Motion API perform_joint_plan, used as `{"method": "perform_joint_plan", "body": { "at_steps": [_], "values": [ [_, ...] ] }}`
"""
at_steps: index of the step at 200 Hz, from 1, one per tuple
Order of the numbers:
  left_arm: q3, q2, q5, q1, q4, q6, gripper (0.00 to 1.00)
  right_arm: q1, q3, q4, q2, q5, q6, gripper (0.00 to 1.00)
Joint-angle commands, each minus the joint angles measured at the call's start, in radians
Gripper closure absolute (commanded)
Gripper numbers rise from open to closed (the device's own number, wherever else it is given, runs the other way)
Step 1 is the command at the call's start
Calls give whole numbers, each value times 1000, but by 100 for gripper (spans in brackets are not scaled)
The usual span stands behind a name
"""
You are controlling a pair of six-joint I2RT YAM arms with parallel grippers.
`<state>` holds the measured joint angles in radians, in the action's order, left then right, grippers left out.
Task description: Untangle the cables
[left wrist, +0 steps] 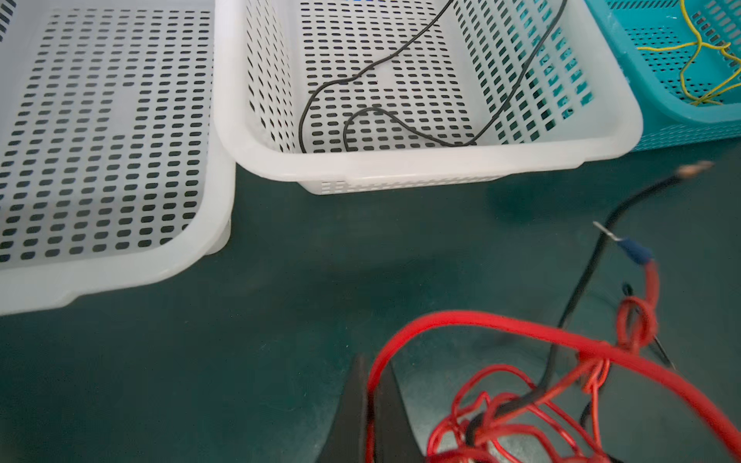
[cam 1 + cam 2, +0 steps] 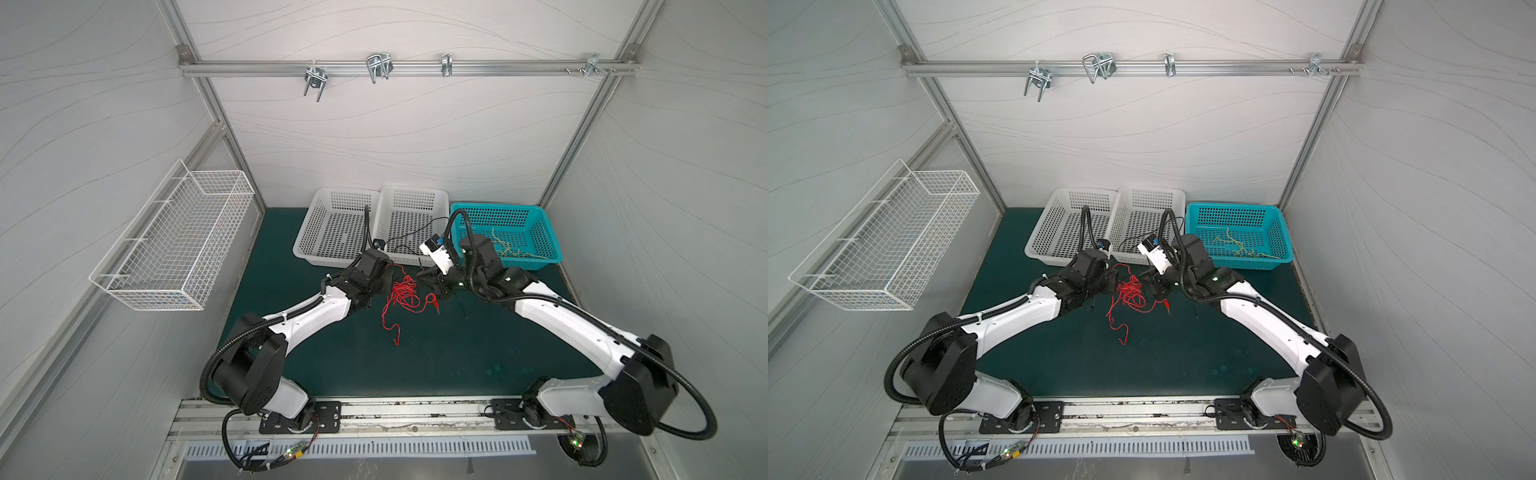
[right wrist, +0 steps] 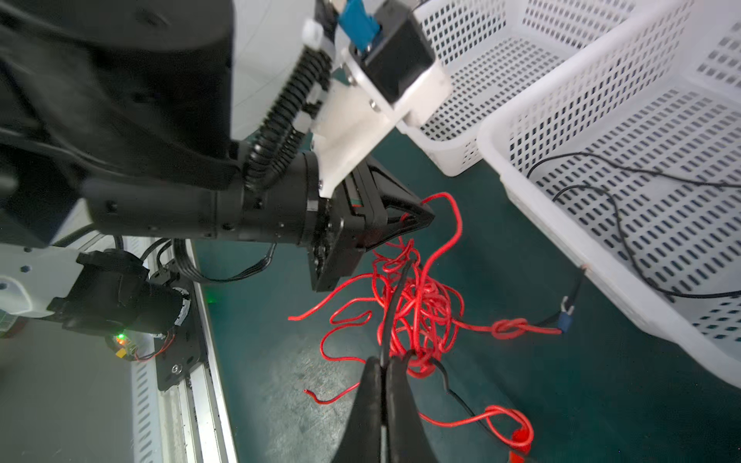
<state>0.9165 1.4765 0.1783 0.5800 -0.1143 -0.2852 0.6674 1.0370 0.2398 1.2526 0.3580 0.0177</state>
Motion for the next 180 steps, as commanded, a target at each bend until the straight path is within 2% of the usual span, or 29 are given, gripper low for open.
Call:
{"method": "perform_joint_plan", "body": {
  "at_steps": [1, 42, 84, 116, 147, 180],
  "values": [
    [-32, 22, 72, -17, -24, -39, 100, -51, -13, -123, -121, -39, 37, 100],
    [-78, 69, 93, -19, -7, -45, 100, -116, -3, -176, -232, -132, 97, 100],
    [-88, 143, 95, -20, -2, -54, 100, -118, 60, -149, -285, -145, 94, 100],
    [-97, 186, 100, -22, 6, -56, 100, -119, 95, -128, -314, -196, 91, 100],
    [-110, 205, 96, -23, 24, -58, 100, -119, 158, -96, -309, -251, 66, 100],
    [-123, 207, 86, -23, 50, -57, 100, -120, 243, -71, -240, -295, 46, 100]
  ]
}}
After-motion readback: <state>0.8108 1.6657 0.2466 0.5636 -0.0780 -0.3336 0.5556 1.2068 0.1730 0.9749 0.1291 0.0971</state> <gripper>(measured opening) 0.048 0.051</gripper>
